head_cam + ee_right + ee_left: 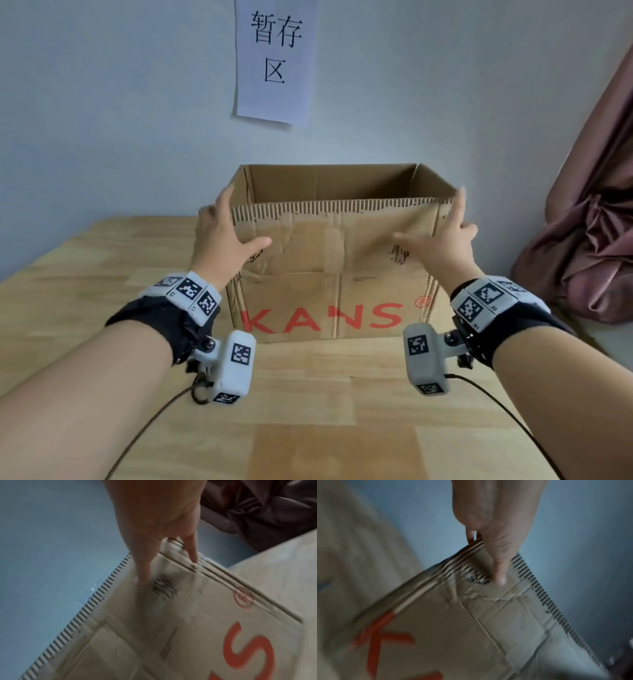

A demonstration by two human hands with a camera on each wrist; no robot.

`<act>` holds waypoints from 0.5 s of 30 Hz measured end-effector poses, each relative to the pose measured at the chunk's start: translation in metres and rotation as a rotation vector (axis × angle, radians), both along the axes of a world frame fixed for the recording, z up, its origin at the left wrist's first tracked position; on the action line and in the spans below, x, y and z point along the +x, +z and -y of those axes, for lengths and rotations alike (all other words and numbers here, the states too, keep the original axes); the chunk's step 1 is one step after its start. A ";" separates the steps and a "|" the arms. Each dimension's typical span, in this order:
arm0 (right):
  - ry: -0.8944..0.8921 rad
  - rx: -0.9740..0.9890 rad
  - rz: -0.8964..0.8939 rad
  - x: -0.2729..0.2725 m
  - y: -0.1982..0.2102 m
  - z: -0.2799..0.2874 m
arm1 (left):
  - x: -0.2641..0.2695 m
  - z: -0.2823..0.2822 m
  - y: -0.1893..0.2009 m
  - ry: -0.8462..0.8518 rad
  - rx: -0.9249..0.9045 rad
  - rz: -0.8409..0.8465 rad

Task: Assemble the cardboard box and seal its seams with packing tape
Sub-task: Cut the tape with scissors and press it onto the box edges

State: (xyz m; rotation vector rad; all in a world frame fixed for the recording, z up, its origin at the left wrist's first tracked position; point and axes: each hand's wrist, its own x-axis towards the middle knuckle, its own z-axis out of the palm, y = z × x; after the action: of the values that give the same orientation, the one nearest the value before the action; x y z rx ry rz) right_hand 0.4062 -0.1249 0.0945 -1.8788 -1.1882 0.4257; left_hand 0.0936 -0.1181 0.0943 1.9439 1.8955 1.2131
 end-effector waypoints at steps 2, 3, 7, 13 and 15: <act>0.025 -0.073 0.144 0.003 0.013 -0.004 | -0.006 -0.007 0.009 0.062 -0.026 -0.339; 0.024 -0.069 0.212 0.004 0.018 -0.007 | -0.008 -0.011 0.013 0.079 -0.022 -0.427; 0.082 -0.034 0.323 -0.010 0.023 -0.029 | -0.019 -0.032 0.016 0.163 -0.064 -0.496; 0.157 -0.147 0.342 -0.051 0.008 -0.070 | -0.030 -0.076 0.024 0.195 -0.291 -0.371; 0.091 -0.225 0.371 -0.058 0.011 -0.075 | -0.034 -0.086 0.031 0.173 -0.393 -0.367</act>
State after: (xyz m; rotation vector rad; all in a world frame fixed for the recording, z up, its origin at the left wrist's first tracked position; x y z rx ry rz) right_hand 0.3479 -0.0494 0.1060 -2.1680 -1.5263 0.2750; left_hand 0.0594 -0.0316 0.1257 1.9066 2.3032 0.4749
